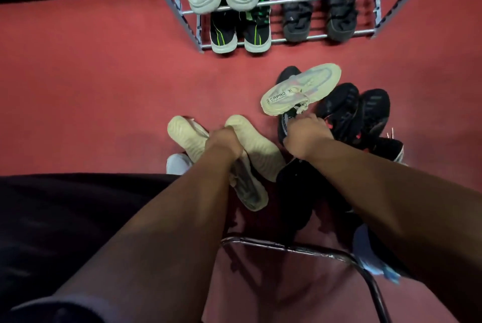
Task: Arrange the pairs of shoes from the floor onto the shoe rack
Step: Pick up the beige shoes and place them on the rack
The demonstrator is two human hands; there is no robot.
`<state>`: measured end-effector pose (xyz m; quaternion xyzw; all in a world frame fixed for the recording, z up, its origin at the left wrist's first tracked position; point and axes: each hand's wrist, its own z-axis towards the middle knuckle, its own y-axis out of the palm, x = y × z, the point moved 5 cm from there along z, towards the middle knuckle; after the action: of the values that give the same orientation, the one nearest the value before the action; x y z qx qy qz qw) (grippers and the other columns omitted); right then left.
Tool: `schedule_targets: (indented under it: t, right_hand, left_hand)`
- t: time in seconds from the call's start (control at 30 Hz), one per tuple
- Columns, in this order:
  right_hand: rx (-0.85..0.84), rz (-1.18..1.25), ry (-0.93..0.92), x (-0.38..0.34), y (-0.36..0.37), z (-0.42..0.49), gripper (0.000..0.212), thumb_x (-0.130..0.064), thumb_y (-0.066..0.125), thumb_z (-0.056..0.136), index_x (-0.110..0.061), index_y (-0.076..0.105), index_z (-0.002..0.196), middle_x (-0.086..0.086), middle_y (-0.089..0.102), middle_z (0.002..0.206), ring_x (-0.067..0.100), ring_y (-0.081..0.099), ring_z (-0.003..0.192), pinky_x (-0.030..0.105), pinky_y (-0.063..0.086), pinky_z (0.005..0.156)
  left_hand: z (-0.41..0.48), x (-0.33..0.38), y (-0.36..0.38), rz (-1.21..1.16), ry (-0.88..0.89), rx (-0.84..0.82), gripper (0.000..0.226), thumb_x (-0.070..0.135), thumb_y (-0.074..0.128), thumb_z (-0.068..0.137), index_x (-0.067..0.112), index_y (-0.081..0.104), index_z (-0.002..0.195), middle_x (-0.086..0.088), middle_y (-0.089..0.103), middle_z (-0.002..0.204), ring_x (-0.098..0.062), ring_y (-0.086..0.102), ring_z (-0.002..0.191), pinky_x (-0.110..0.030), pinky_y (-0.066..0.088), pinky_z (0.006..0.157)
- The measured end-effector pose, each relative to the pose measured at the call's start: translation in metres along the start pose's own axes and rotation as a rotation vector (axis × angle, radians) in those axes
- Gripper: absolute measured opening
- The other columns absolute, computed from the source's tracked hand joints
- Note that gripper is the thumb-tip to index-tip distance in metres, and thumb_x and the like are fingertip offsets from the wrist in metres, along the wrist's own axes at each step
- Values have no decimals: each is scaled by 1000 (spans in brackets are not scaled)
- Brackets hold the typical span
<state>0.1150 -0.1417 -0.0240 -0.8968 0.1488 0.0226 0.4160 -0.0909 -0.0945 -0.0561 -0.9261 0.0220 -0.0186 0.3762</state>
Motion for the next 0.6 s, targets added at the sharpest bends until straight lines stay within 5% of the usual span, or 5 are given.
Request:
schedule_targets:
  t: [0.2, 0.43, 0.53, 0.6]
  right_hand:
    - [-198, 71, -97, -49, 38, 22, 45, -42, 53, 87, -11, 71, 113, 15, 72, 113, 34, 69, 105, 36, 57, 87]
    - [-317, 137, -53, -64, 75, 35, 33, -40, 66, 83, -13, 71, 100, 11, 75, 105, 29, 72, 94, 28, 53, 75]
    - [-349, 255, -172, -60, 64, 40, 33, -46, 67, 83, -20, 71, 103, 3, 74, 97, 24, 71, 90, 32, 57, 80]
    - [-404, 363, -205, -55, 58, 45, 51, -57, 74, 69, -31, 71, 113, -7, 75, 102, 14, 72, 92, 32, 57, 87]
  left_hand:
    - [12, -28, 9, 121, -27, -114, 79, 26, 69, 81, 24, 36, 153, -7, 44, 153, -33, 39, 142, -45, 39, 114]
    - [46, -30, 6, 47, 148, -15, 38, 33, 60, 88, 20, 70, 122, -5, 68, 126, -28, 61, 116, -37, 49, 99]
    - [49, -28, -3, -355, 183, -143, 24, 26, 78, 88, 17, 74, 110, 0, 74, 103, -19, 67, 97, -29, 54, 87]
    - [51, -22, -16, -619, 225, -171, 21, 17, 80, 89, 12, 72, 107, 5, 69, 86, -14, 62, 86, -22, 51, 71]
